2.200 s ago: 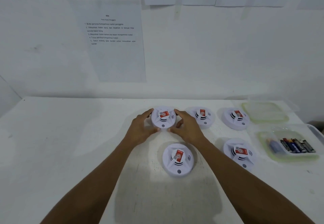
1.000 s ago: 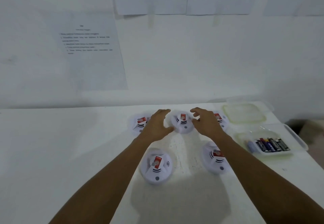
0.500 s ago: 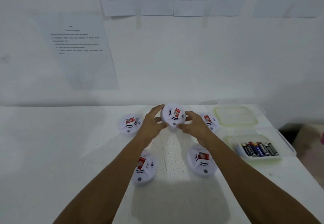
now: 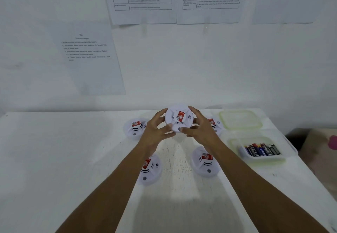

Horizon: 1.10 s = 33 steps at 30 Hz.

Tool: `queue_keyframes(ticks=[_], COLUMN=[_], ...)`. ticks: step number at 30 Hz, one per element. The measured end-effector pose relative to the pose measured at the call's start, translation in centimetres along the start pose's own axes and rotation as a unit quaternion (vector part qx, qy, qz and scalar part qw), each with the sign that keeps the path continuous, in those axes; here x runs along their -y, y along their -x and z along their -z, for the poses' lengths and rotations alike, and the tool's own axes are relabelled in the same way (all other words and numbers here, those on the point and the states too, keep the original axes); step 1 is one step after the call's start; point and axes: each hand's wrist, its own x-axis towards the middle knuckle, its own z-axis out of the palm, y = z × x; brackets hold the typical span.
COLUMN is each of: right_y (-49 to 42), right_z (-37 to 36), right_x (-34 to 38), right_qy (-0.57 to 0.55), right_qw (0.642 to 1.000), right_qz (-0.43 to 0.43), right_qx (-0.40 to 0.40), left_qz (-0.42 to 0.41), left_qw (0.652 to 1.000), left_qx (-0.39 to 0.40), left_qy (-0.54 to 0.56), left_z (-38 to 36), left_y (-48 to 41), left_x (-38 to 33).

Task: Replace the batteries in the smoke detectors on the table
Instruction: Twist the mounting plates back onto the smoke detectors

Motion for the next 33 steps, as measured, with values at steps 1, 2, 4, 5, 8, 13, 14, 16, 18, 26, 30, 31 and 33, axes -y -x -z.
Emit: queue_keyframes(ticks=[1,2,4,5,8,13,14,16,18,26,30,31,33], right_y=[0.2,0.3,0.7,0.9,1.4,2.1,2.3,2.6,2.9,3.4,3.6,3.6,3.7], right_z=[-0.1,-0.2,-0.3,-0.4,-0.6,-0.8,-0.8,-0.8,-0.8,-0.6,-0.5,-0.5,-0.5], right_x=[0.1,0.3,0.5,0.7,0.8,1.1,1.1,1.3,1.4,1.7,1.8,1.9,1.9], right_qy=[0.008,0.010,0.002,-0.002,0.002,0.009,0.011,0.015,0.017,0.019,0.017,0.017,0.016], right_qw=[1.000,1.000,1.000,1.000,1.000,1.000,0.999,0.999,0.999,0.999,0.999,0.999,0.999], right_qz=[0.009,0.012,0.012,0.014,0.016,0.025,0.028,0.033,0.033,0.028,0.031,0.032,0.034], right_qx=[-0.002,-0.005,-0.011,-0.012,-0.016,-0.014,-0.014,-0.014,-0.015,-0.017,-0.018,-0.017,-0.018], left_qz=[-0.004,-0.008,-0.016,-0.022,-0.026,-0.025,-0.024,-0.026,-0.028,-0.035,-0.036,-0.037,-0.038], left_qw=[1.000,1.000,1.000,1.000,1.000,1.000,1.000,0.999,0.999,0.998,0.998,0.998,0.998], left_qx=[-0.002,-0.003,-0.007,-0.009,-0.012,-0.014,-0.016,-0.018,-0.018,-0.020,-0.021,-0.021,-0.024], left_qy=[0.000,-0.003,-0.009,-0.012,-0.010,-0.004,-0.007,-0.017,-0.025,-0.039,-0.048,-0.047,-0.050], left_z=[0.0,0.0,-0.1,-0.1,-0.2,-0.1,-0.1,-0.1,-0.1,-0.4,-0.5,-0.5,-0.5], left_y=[0.3,0.5,1.0,1.2,1.9,2.7,2.8,2.9,3.0,3.2,3.2,3.2,3.2], left_x=[-0.1,-0.3,-0.5,-0.6,-0.9,-1.0,-1.0,-1.2,-1.2,-1.1,-1.1,-1.2,-1.3])
